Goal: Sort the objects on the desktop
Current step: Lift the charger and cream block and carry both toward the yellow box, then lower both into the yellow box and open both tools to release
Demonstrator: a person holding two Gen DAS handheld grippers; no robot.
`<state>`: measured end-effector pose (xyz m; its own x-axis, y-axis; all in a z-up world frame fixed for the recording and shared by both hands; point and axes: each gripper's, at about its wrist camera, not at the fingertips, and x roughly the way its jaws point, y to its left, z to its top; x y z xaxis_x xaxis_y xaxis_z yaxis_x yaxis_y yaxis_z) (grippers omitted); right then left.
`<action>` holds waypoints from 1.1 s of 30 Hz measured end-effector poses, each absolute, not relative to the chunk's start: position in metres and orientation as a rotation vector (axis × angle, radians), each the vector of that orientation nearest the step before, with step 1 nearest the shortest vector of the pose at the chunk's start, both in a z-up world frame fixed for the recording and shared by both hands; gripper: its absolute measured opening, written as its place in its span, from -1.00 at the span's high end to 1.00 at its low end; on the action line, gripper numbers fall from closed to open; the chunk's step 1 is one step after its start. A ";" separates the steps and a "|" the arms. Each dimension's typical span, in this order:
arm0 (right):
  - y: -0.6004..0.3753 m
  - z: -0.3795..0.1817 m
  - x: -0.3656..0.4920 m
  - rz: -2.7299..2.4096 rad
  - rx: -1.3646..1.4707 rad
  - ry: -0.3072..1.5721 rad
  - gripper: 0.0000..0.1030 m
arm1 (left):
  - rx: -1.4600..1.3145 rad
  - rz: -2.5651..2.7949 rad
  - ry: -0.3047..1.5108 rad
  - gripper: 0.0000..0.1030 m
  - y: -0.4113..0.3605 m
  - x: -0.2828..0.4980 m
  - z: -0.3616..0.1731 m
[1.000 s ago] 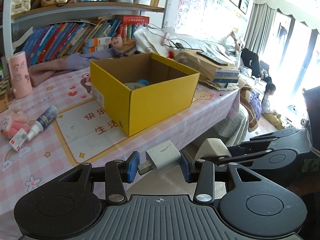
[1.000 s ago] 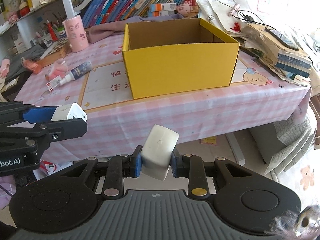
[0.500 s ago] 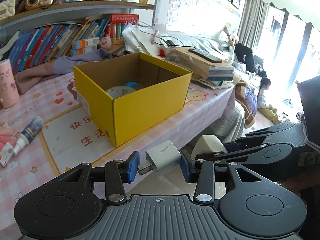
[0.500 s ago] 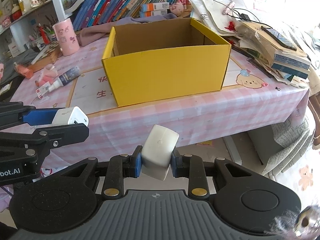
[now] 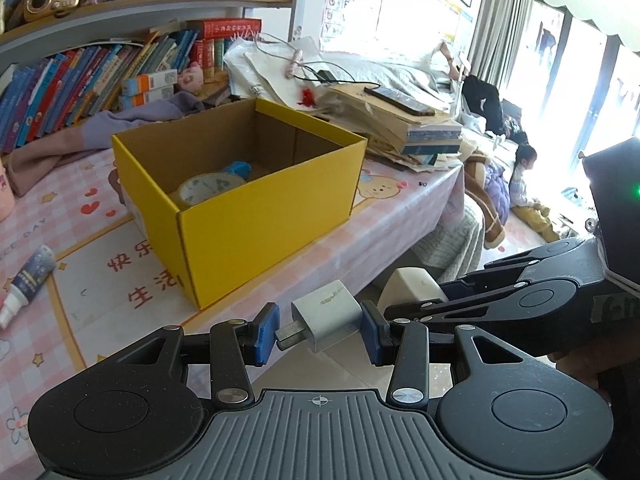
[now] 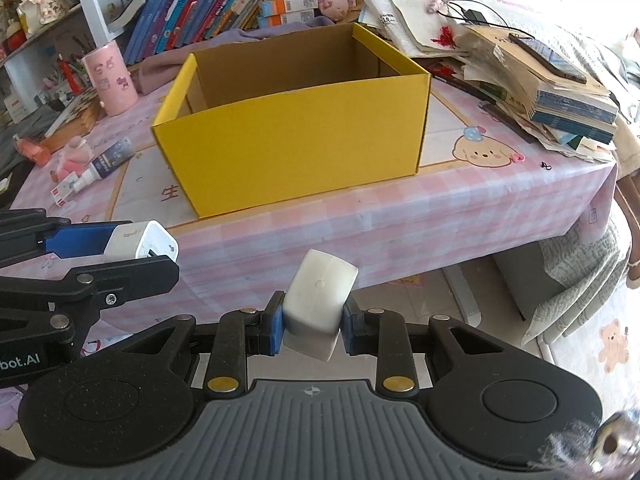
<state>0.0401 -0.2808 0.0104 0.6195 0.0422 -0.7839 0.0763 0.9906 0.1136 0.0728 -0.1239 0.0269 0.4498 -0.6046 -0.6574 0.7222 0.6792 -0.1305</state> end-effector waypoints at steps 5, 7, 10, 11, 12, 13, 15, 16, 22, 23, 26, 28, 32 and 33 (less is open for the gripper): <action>-0.295 0.010 0.048 -0.004 0.138 0.908 0.51 | 0.173 -0.812 0.740 0.18 -0.138 0.078 0.026; -0.301 0.010 0.052 0.004 0.133 0.907 0.51 | 0.165 -0.804 0.740 0.18 -0.144 0.081 0.027; -0.310 0.011 0.059 0.015 0.124 0.902 0.51 | 0.151 -0.796 0.731 0.18 -0.153 0.086 0.029; -0.314 0.012 0.061 0.017 0.119 0.896 0.51 | 0.148 -0.796 0.726 0.18 -0.157 0.087 0.031; -0.317 0.013 0.063 0.019 0.115 0.891 0.51 | 0.146 -0.795 0.722 0.18 -0.160 0.089 0.032; -0.321 0.014 0.066 0.022 0.111 0.886 0.51 | 0.143 -0.795 0.717 0.18 -0.165 0.091 0.034; -0.327 0.016 0.071 0.028 0.103 0.877 0.51 | 0.139 -0.792 0.708 0.18 -0.173 0.094 0.036; -0.330 0.017 0.073 0.032 0.100 0.872 0.51 | 0.136 -0.791 0.703 0.18 -0.177 0.096 0.037; -0.352 0.028 0.091 0.062 0.119 0.830 0.51 | 0.132 -0.767 0.646 0.18 -0.196 0.101 0.052; -0.356 0.032 0.095 0.070 0.123 0.818 0.51 | 0.133 -0.759 0.633 0.18 -0.197 0.101 0.055; -0.363 0.048 0.105 0.097 0.117 0.764 0.51 | 0.129 -0.728 0.593 0.18 -0.200 0.106 0.067; -0.367 0.060 0.113 0.119 0.105 0.720 0.51 | 0.125 -0.704 0.569 0.18 -0.201 0.111 0.074; -0.371 0.080 0.132 0.172 0.080 0.644 0.51 | 0.125 -0.653 0.531 0.18 -0.205 0.123 0.087; -0.372 0.084 0.137 0.184 0.077 0.631 0.51 | 0.126 -0.640 0.524 0.18 -0.205 0.126 0.089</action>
